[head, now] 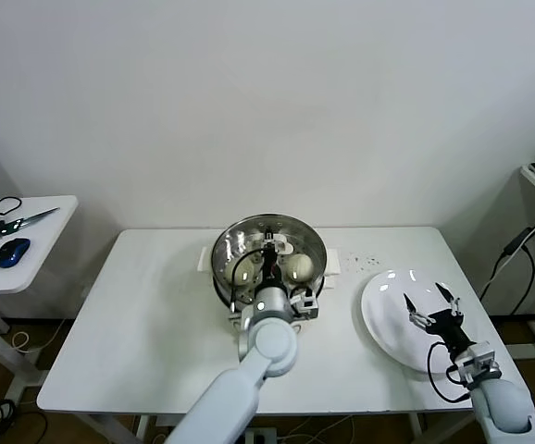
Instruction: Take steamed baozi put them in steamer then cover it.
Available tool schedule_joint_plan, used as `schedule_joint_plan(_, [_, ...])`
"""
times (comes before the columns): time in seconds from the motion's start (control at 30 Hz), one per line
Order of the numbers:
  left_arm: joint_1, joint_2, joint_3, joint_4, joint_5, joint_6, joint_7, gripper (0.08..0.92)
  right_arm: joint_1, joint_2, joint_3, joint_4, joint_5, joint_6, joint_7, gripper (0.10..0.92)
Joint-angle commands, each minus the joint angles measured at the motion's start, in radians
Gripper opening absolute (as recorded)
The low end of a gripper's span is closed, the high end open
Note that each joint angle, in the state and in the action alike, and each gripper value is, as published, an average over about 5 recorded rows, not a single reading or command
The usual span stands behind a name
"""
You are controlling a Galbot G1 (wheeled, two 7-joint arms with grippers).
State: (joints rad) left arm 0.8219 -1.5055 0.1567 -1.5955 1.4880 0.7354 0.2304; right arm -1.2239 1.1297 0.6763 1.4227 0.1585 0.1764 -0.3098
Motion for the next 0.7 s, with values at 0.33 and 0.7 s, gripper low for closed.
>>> schedule_joint_plan(0.33, [0.069, 0.102, 0.006, -0.245, -0.039, 0.049, 0.06, 0.56, 0.006, -0.007, -0.003, 0.044, 0.016, -0.11, -0.019, 0.823])
schedule_joint_plan(0.7, [0.236, 0.186, -0.094, -0.46, -0.148, 0.006, 0.012, 0.816, 0.012, -0.003, -0.012, 0.059, 0.04, -0.141, -0.004, 0.823])
